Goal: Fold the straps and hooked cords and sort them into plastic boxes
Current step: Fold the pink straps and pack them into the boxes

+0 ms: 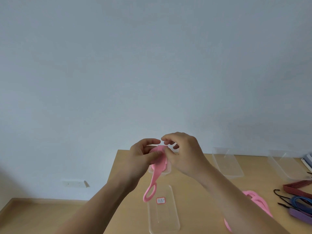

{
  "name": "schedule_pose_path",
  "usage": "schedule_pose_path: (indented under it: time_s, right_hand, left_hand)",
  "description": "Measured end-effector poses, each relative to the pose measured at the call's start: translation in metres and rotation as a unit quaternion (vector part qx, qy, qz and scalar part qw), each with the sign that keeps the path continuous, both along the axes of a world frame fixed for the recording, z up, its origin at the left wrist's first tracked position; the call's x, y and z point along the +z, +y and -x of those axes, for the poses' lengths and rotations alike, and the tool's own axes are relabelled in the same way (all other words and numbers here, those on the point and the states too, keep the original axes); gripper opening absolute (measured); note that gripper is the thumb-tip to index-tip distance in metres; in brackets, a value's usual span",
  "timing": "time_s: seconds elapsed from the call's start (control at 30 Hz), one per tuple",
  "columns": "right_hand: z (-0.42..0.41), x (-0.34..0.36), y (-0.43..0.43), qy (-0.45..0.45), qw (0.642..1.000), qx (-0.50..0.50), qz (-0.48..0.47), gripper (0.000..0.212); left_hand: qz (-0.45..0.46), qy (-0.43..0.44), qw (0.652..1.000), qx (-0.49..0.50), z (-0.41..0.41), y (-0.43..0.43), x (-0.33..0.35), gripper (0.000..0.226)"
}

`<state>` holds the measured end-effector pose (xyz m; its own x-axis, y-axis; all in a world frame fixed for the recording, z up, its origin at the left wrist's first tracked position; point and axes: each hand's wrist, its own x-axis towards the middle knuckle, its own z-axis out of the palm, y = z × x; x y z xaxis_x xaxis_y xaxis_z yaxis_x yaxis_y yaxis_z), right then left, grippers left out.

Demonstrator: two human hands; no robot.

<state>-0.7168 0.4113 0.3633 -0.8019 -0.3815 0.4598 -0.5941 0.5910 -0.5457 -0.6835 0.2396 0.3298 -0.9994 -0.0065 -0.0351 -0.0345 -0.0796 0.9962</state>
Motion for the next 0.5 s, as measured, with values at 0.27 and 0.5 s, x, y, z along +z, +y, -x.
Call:
schedule_pose_path:
  time_s: [0.27, 0.5]
  right_hand:
    - [0.006, -0.001, -0.002, -0.077, 0.992, 0.011, -0.096, 0.011]
    - [0.004, -0.010, -0.005, -0.112, 0.992, -0.004, -0.057, 0.012]
  left_hand:
    - [-0.039, -0.015, 0.999, 0.019, -0.001, 0.005, -0.007, 0.057]
    - [-0.050, -0.045, 0.996, 0.051, -0.004, 0.007, -0.012, 0.058]
